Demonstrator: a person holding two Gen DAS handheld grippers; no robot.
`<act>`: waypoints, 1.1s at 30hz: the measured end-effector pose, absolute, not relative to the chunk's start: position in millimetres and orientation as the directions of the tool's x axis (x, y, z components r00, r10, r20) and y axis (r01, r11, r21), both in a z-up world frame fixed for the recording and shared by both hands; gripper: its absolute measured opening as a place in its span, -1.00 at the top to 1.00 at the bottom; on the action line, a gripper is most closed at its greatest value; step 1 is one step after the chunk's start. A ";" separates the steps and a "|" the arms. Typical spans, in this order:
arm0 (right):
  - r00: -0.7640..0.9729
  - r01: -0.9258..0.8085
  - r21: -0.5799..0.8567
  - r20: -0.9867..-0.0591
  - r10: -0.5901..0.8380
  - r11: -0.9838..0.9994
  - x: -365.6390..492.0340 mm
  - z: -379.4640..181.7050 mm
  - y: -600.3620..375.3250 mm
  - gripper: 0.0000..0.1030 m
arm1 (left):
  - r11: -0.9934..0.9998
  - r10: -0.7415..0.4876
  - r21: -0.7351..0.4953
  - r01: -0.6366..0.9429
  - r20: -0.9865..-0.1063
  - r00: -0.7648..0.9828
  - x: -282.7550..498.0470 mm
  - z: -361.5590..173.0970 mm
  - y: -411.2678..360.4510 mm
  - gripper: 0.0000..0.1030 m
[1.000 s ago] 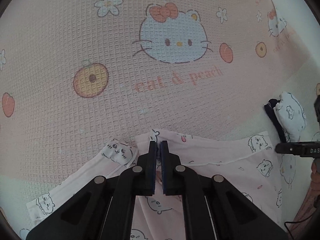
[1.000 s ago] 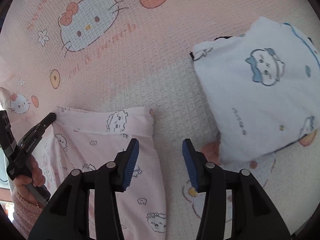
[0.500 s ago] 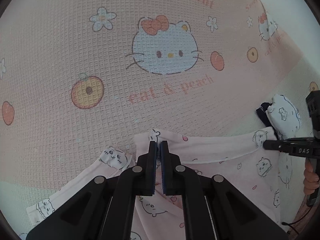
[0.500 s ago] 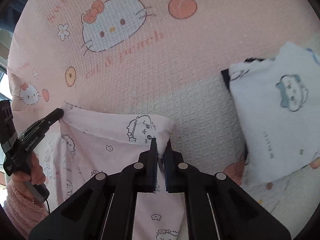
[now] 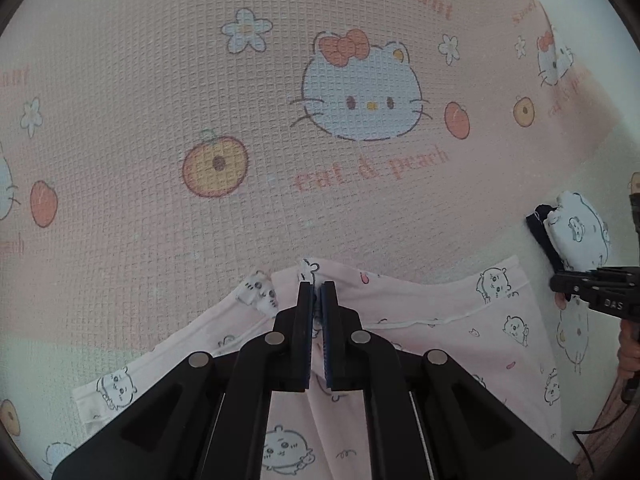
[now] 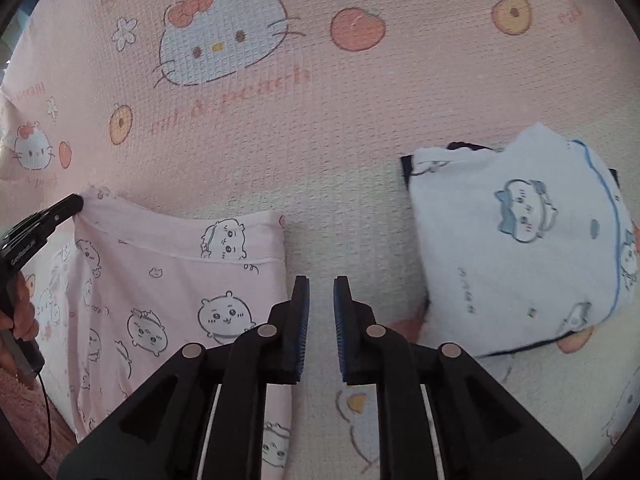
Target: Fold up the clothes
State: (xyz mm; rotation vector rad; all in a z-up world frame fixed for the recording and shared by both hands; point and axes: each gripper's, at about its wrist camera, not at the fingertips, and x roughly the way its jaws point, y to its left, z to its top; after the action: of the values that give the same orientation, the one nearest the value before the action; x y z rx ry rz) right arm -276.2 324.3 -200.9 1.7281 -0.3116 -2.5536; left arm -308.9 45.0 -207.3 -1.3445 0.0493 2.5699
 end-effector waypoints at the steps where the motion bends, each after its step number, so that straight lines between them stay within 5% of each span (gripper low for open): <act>1: -0.366 -0.075 0.200 -0.917 -0.160 -0.977 -281.4 -207.6 321.0 0.75 | -0.969 0.208 -0.099 -0.224 -0.814 -0.542 -303.6 -209.2 40.8 0.92; 13: -0.183 0.237 0.416 -0.868 -0.461 -0.878 -280.1 -220.9 259.9 0.52 | -0.973 0.223 -0.161 -0.168 -0.855 -0.469 -279.5 -248.7 20.3 0.91; 19: -0.246 0.161 0.384 -0.877 -0.413 -0.909 -287.6 -210.2 281.9 0.48 | -0.977 0.204 -0.155 -0.144 -0.874 -0.441 -276.3 -263.5 18.6 0.91; 22: -0.294 0.157 0.358 -0.873 -0.390 -0.920 -294.8 -206.3 287.3 0.11 | -0.977 0.208 -0.165 -0.136 -0.875 -0.438 -277.6 -263.8 19.0 0.91; 26: -0.277 0.206 0.382 -0.860 -0.428 -0.901 -303.7 -213.2 271.3 0.08 | -0.976 0.210 -0.166 -0.139 -0.879 -0.427 -280.4 -264.0 20.6 0.90; 28: -0.261 0.238 0.364 -0.869 -0.420 -0.901 -304.6 -222.5 255.0 0.19 | -0.977 0.205 -0.157 -0.145 -0.882 -0.424 -281.2 -263.2 22.2 0.90; 29: -0.285 0.257 0.332 -0.871 -0.400 -0.907 -303.9 -222.3 247.1 0.43 | -0.977 0.203 -0.154 -0.146 -0.883 -0.424 -281.8 -262.3 22.7 0.90; 30: -0.297 0.266 0.320 -0.870 -0.393 -0.910 -303.3 -221.7 242.9 0.92 | -0.977 0.205 -0.157 -0.146 -0.881 -0.427 -282.3 -260.8 22.5 0.90; 33: -0.342 0.238 0.309 -0.861 -0.377 -0.921 -300.1 -212.7 248.5 0.93 | -0.974 0.222 -0.176 -0.142 -0.868 -0.445 -282.8 -254.4 20.8 0.90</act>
State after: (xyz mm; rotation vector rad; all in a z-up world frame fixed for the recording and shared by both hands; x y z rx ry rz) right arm -300.1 248.5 -212.7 1.5239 -0.1813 -2.2974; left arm -282.8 20.8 -254.4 -1.5181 -0.1138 2.5002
